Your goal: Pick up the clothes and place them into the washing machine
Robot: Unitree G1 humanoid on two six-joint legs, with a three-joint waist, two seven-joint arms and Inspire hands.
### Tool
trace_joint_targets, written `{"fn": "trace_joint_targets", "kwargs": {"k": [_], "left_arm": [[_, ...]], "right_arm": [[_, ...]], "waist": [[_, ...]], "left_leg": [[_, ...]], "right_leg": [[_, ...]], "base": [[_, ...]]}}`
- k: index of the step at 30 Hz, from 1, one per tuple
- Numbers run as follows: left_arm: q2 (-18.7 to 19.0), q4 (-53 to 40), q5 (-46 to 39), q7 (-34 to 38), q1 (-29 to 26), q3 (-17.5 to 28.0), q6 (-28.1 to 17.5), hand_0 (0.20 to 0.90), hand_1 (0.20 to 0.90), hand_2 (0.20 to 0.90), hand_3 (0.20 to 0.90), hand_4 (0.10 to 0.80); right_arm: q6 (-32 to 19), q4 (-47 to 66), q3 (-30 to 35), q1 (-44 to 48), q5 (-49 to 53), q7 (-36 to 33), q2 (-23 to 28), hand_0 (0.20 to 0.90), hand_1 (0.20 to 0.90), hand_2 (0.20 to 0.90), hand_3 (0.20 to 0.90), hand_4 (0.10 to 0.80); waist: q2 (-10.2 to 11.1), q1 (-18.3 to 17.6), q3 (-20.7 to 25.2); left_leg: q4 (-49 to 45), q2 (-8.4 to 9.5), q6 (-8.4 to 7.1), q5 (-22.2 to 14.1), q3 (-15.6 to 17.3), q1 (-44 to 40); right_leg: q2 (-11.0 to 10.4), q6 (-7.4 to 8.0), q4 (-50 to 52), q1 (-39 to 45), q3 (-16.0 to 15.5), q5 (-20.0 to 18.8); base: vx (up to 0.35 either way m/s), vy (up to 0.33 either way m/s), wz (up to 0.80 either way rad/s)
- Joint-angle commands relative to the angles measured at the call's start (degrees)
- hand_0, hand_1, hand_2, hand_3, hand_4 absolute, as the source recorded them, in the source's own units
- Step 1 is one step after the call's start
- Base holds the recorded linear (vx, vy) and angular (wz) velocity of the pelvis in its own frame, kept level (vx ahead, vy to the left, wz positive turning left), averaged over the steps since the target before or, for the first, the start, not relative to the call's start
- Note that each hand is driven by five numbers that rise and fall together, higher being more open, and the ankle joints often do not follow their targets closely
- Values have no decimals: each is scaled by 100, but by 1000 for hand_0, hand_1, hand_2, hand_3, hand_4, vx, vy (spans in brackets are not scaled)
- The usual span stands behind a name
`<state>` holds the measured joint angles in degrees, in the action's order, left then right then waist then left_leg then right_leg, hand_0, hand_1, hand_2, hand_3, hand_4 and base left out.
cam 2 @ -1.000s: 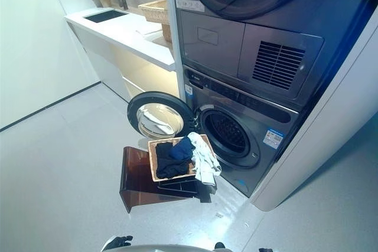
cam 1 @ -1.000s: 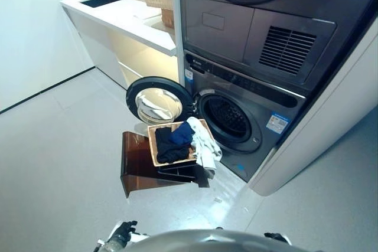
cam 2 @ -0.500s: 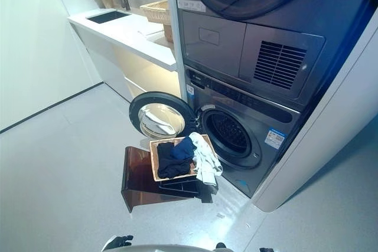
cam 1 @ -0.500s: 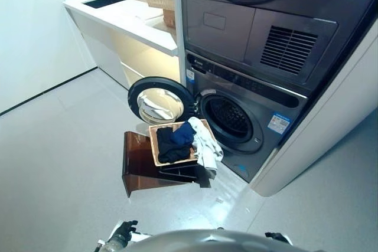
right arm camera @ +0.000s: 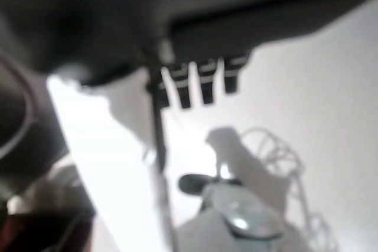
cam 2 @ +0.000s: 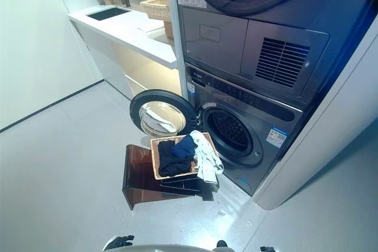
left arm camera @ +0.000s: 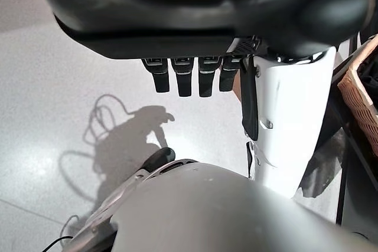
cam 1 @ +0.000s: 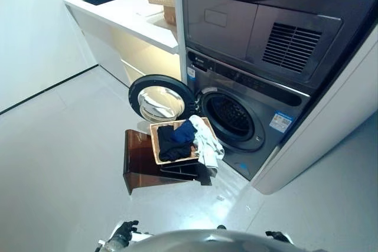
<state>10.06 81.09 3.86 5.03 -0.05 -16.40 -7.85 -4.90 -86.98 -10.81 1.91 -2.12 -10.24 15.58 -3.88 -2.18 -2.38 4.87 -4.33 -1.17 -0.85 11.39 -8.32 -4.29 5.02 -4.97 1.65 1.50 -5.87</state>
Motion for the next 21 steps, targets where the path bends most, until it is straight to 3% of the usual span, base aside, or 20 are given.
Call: {"fn": "trace_joint_targets", "kwargs": {"k": [1, 5, 6, 9, 10, 11, 12, 13, 14, 15, 16, 17, 18, 19, 21], "left_arm": [[-150, -30, -107, 8, -371, 94, -128, 900, 900, 900, 900, 800], [-69, -53, -165, -63, -378, 145, -124, 900, 900, 900, 900, 800], [22, -8, -233, -86, -364, 237, -136, 900, 900, 900, 900, 800], [121, -17, -361, -105, -415, 424, -125, 900, 900, 900, 900, 800], [204, 22, -356, -106, -413, 503, -122, 900, 900, 900, 900, 800], [204, 22, -356, -106, -414, 503, -122, 900, 900, 900, 900, 800], [302, 54, -395, -96, -420, 564, -111, 900, 900, 900, 900, 800], [303, 54, -395, -96, -421, 564, -111, 900, 900, 900, 900, 800], [329, 128, -418, -90, -402, 603, -128, 900, 900, 900, 900, 800], [346, 199, -452, -103, -387, 671, -129, 900, 900, 900, 900, 800], [346, 199, -452, -103, -387, 671, -129, 900, 900, 900, 900, 800], [444, 288, -520, -98, -363, 790, -134, 900, 900, 900, 900, 800], [490, 345, -593, -110, -316, 881, -144, 900, 900, 900, 900, 800], [492, 345, -593, -110, -316, 881, -145, 900, 900, 900, 900, 800], [540, 367, -611, -116, -285, 926, -170, 900, 900, 900, 900, 800]], "right_arm": [[-26, -441, -163, 768, -161, -120, 233, 900, 900, 900, 900, 800], [-42, -443, -143, 832, -164, -128, 307, 900, 900, 900, 900, 800], [-80, -399, -182, 864, -221, -126, 349, 900, 900, 900, 900, 800], [-170, -248, -245, 903, -238, -176, 396, 900, 900, 900, 900, 800], [-199, -168, -280, 909, -276, -170, 440, 900, 900, 900, 900, 800], [-199, -168, -280, 910, -277, -170, 439, 900, 900, 900, 900, 800], [-223, -99, -305, 966, -261, -159, 499, 900, 900, 900, 900, 800], [-223, -100, -306, 967, -261, -159, 498, 900, 900, 900, 900, 800], [-219, -124, -336, 997, -288, -141, 540, 900, 900, 900, 900, 800], [-215, -148, -356, 1027, -354, -110, 563, 900, 900, 900, 900, 800], [-215, -148, -356, 1027, -354, -110, 563, 900, 900, 900, 900, 800], [-196, -141, -317, 1032, -355, -88, 571, 900, 900, 900, 900, 800], [-207, -95, -264, 1008, -288, -95, 600, 900, 900, 900, 900, 800], [-207, -94, -264, 1008, -288, -95, 599, 900, 900, 900, 900, 800], [-225, -85, -237, 983, -207, -79, 587, 900, 900, 900, 900, 800]], "waist": [[-43, 38, -177], [-110, 27, -220], [-115, 21, -251], [-10, -5, -412], [80, 10, -581], [78, 1, -577], [157, 71, -777], [161, 64, -762], [198, 143, -819], [237, 134, -818], [236, 133, -818], [280, 175, -823], [256, 256, -826], [263, 258, -832], [201, 275, -811]], "left_leg": [[13, 48, -195, -26, -353, 92], [13, -100, -262, 78, -370, 120], [13, -214, -323, 152, -370, 97], [-768, -336, -348, 68, -468, 443], [-1530, -289, -337, 70, -585, 801], [-1558, -292, -338, 58, -596, 823], [-2132, 23, -293, 164, -1055, 1257], [-2124, 29, -294, 177, -1063, 1274], [-2137, 562, -174, 53, -1560, 1639], [-1996, 669, -115, 41, -1589, 1898], [-1997, 669, -115, 41, -1590, 1899], [-1633, 532, -142, 430, -1399, 2259], [-1247, 557, -134, 686, -1393, 2536], [-1235, 562, -132, 690, -1388, 2521], [-846, 349, -145, 831, -1200, 2493]], "right_leg": [[216, -35, 74, 167, -110, 342], [354, -129, 139, 121, -59, 447], [464, -199, 215, 114, -25, 547], [536, -337, 436, 41, 23, 661], [536, -413, 547, 70, 47, 702], [538, -414, 549, 63, 37, 703], [524, -472, 710, -12, 91, 709], [520, -472, 710, -29, 83, 706], [515, -476, 759, -132, 170, 732], [521, -449, 741, -134, 214, 721], [521, -449, 741, -134, 213, 721], [584, -434, 706, -73, 267, 738], [654, -422, 749, -19, 330, 836], [647, -421, 751, -11, 334, 841], [715, -446, 813, 96, 403, 1092]], "base": [[5, -128, -5], [9, -169, -2], [26, -206, -2], [-9, -286, 9], [-3, -127, 9], [-35, -186, -7], [-36, -61, -12], [-51, -52, -39], [-8, 6, -31], [-7, 8, -32], [102, -3, -20], [205, 54, -38], [207, 54, -39], [168, 85, -38], [164, 108, -17]]}}
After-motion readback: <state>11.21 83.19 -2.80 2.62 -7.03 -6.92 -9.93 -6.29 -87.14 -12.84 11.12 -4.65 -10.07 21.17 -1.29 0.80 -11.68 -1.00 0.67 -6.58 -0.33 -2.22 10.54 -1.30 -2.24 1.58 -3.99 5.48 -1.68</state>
